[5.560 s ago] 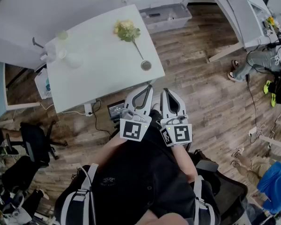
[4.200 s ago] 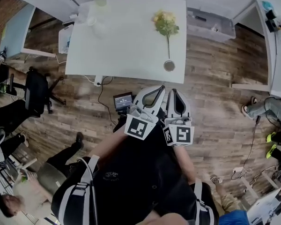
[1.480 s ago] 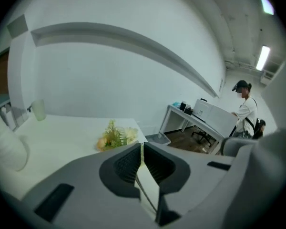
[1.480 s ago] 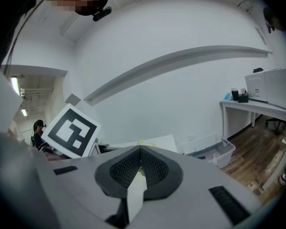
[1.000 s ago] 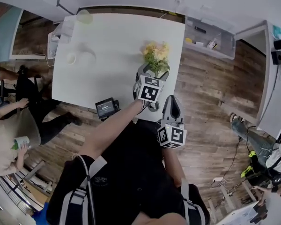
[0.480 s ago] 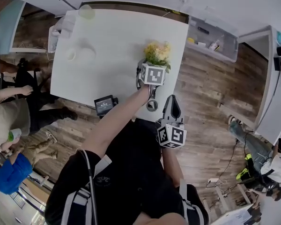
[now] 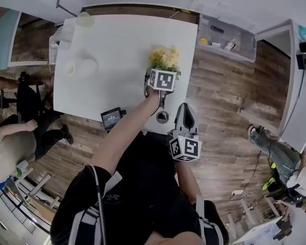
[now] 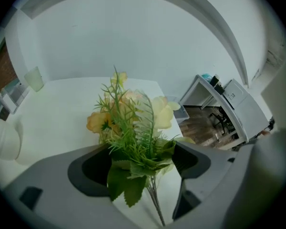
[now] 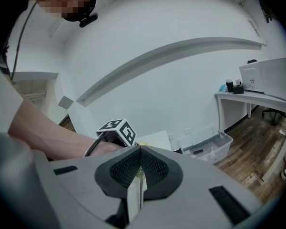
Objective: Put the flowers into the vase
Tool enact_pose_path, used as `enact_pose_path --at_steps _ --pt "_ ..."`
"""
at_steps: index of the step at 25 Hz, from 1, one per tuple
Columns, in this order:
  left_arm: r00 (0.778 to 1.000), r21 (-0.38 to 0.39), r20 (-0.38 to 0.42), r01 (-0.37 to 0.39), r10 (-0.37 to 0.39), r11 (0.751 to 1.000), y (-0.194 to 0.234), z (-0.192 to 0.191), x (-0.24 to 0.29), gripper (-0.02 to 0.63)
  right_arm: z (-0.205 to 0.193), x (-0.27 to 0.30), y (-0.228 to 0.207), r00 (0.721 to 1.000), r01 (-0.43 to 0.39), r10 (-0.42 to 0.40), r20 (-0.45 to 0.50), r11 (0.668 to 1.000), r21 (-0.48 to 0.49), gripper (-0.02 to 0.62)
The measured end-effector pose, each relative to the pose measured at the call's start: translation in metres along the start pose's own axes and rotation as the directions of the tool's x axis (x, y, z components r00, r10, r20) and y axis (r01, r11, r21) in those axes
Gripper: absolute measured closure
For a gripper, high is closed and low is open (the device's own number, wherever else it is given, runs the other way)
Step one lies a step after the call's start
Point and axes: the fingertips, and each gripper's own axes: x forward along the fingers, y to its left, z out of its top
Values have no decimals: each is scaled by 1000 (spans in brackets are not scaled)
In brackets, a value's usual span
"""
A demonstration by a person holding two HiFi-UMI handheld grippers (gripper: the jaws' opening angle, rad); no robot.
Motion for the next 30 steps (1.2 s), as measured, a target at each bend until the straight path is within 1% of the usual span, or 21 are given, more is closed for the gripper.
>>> enact_pose_path --at_steps 6,12,14,17,21,26,30 --pt "997 38 -72 -3 5 999 1 -5 15 206 1 4 -6 1000 10 -10 -8 1000 10 580" --pt "995 60 -102 0 6 998 4 -7 25 209 3 8 -8 1000 17 -17 -11 1000 12 580" --pt "994 61 -109 1 6 998 6 -7 26 223 2 8 -8 1000 20 -20 -13 1000 14 580" --pt "993 56 -116 -3 10 998 8 -6 27 247 2 7 -8 1000 21 -21 -17 1000 18 580" --pt "993 62 -115 -16 23 998 8 -4 30 261 1 9 -6 1000 16 -16 -19 1000 15 580" --pt "995 49 -95 -39 43 998 9 -3 27 298 4 10 -1 999 37 -38 -25 999 -33 580" --pt "996 40 -76 -47 50 998 9 -2 25 324 10 14 7 999 37 -37 -18 999 -24 580"
